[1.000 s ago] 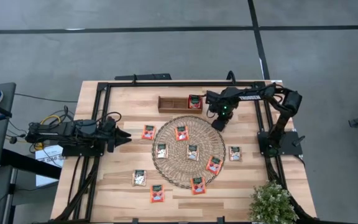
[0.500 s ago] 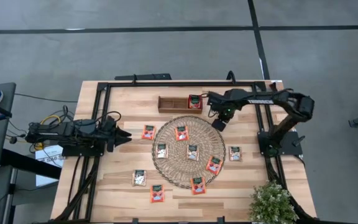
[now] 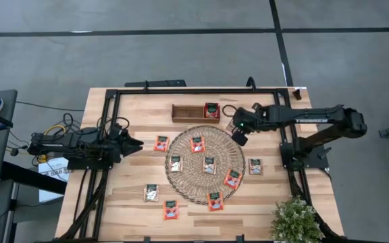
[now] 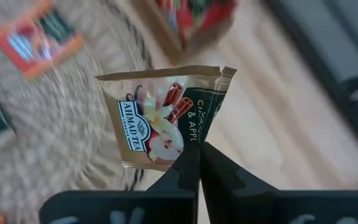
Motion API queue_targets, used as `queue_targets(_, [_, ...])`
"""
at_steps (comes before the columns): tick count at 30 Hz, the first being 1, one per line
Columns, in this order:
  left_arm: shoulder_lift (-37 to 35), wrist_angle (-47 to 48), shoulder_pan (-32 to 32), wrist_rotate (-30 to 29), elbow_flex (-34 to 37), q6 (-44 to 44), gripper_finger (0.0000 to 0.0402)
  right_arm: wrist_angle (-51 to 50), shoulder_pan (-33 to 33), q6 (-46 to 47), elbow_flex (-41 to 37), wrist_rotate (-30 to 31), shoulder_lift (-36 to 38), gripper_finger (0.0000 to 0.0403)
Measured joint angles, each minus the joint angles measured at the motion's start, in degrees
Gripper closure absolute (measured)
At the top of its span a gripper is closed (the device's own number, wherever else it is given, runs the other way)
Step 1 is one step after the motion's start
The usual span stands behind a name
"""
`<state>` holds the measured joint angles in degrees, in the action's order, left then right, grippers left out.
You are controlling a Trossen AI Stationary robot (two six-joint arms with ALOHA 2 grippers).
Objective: Pick & Place Tea
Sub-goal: Put the brown tea bag into the middle section of the brown wooden organizer
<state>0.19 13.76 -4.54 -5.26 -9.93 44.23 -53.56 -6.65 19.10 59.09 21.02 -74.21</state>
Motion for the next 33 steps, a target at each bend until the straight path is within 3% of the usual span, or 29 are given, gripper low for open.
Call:
queue_targets(8, [0.1, -2.3, 0.0, -2.3, 0.0, 0.2, 0.0214, 0.3, 10.3, 0.0, 8.4, 16.5, -1.4, 0.0403])
queue_targets(14, [1.2, -5.6, 0.0, -6.1, 0.0, 3.6, 0.0214, 3.6, 13.1, -6.8, 14.7, 25.2, -5.5, 0.0403])
queue_targets(20, [6.2, -13.8, 0.0, -6.3, 0.0, 5.0, 0.0214, 5.4, 12.8, -15.6, 21.7, 25.9, -13.2, 0.0403])
queue_targets(28, [18.8, -29.2, 0.0, -8.0, 0.0, 4.5, 0.0214, 6.1, 12.6, -24.9, 32.8, 25.4, -24.3, 0.0403])
queue_targets(33, [26.6, -40.2, 0.0, -8.5, -0.1, 4.3, 0.0214, 5.9, 12.6, -27.8, 38.6, 21.6, -29.0, 0.0403])
